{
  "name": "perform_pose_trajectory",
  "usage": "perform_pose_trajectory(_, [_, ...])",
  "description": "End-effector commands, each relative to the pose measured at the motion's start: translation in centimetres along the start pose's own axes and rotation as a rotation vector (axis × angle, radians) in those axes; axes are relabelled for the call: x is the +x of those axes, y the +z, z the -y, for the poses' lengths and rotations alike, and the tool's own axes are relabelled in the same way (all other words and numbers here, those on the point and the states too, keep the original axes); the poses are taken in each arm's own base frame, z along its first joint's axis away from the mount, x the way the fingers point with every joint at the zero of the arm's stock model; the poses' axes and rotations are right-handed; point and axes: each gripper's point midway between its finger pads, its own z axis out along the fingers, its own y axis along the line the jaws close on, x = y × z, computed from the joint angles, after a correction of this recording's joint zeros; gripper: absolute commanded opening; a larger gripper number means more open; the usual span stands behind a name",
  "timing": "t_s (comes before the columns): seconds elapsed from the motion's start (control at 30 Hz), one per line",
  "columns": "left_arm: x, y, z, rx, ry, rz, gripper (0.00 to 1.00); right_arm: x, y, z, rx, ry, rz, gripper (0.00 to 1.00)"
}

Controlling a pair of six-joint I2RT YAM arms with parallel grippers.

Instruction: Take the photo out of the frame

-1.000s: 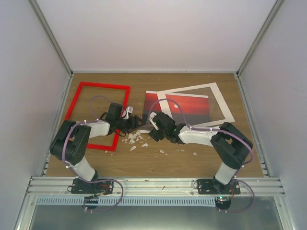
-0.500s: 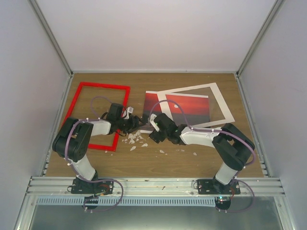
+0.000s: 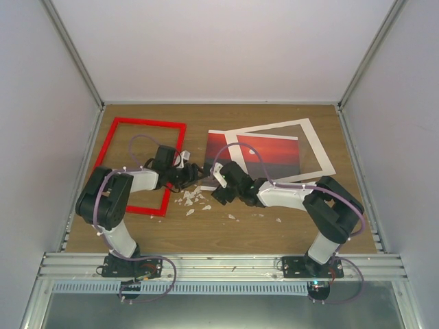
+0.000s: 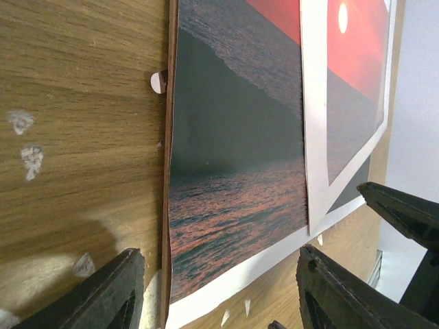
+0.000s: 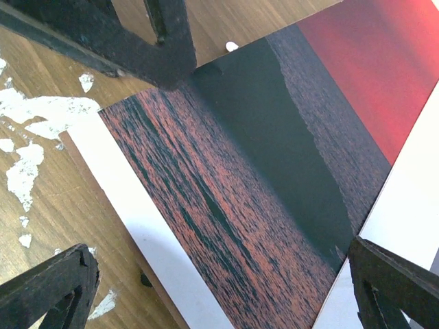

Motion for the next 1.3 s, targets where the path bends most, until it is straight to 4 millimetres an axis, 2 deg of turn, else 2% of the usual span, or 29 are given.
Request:
perform_pose_trajectory(0.0, [-0.4, 0.8, 0.9, 0.027, 0.049, -0.009, 0.61, -0.8, 0.3, 0.6, 0.034, 0.027, 0.027, 1.00])
perform_pose_trajectory(0.3, [-0.2, 1.4, 1.4, 0.030, 0.065, -0.033, 0.61, -0.6, 0.0, 1.7, 0.083, 0.059, 0.032, 1.00])
perform_pose_trajectory(0.6, [-0.1, 1.3, 2.5, 0.055, 0.086, -0.042, 0.57, -0.1, -0.6, 2.5, 0.110, 0.083, 0.042, 1.00])
perform_pose_trajectory(0.87, [-0.2, 1.4, 1.2, -0.014, 0.080, -0.030, 0.60, 0.0, -1.2, 3.1, 0.127, 0.101, 0.054, 1.00])
perform_pose_trajectory(1.27, [0.7, 2.1, 1.8, -0.002, 0.095, -0.063, 0.60, 0.5, -1.6, 3.8, 0.145, 0.122, 0.059, 1.00])
